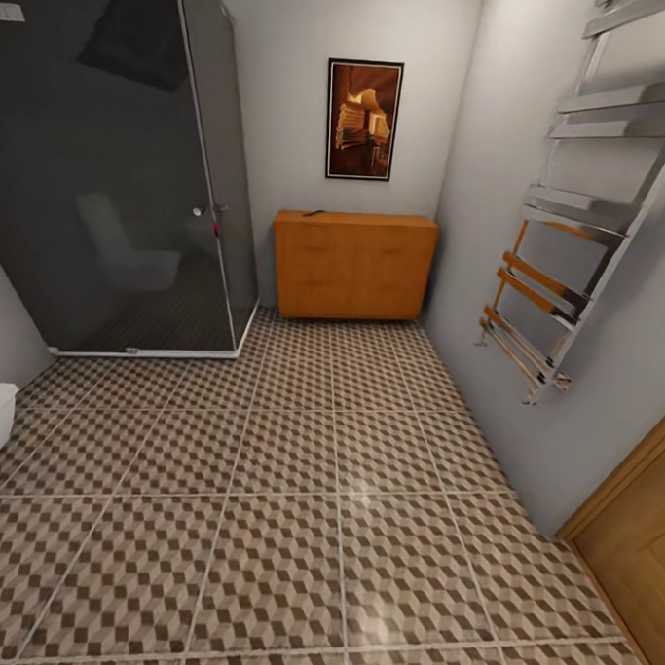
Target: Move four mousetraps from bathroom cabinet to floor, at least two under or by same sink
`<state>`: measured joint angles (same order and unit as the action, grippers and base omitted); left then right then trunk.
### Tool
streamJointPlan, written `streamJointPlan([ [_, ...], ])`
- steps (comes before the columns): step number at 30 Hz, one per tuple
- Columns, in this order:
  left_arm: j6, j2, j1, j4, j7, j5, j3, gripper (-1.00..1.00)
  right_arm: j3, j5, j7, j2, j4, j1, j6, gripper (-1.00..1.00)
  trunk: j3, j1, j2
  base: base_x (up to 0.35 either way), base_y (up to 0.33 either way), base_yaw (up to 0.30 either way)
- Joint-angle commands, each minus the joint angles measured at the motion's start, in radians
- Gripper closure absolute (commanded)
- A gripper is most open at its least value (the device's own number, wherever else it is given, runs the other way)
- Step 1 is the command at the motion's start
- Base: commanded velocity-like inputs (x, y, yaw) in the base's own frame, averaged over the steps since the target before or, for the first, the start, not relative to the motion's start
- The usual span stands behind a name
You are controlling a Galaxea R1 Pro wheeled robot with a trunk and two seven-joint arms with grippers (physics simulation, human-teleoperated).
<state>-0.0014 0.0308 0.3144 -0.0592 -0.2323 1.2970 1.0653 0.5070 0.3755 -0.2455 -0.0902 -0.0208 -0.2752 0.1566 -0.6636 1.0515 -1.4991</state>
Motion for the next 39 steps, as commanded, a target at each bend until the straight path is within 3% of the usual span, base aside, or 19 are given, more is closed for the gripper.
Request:
streamJointPlan([
  [1, 0.000, 0.001, 0.000, -0.003, -0.007, 0.008, 0.008, -1.00, 0.009, 0.010, -0.001, 0.000, -0.002, -0.001, 0.005, -1.00, -0.001, 0.001, 0.000, 0.333, 0.000, 0.000],
  [39, 0.000, 0.000, 0.000, -0.004, -0.007, 0.008, 0.008, -1.00, 0.009, 0.009, -0.001, 0.003, -0.002, -0.001, 0.005, -1.00, -0.001, 0.001, 0.000, 0.333, 0.000, 0.000],
])
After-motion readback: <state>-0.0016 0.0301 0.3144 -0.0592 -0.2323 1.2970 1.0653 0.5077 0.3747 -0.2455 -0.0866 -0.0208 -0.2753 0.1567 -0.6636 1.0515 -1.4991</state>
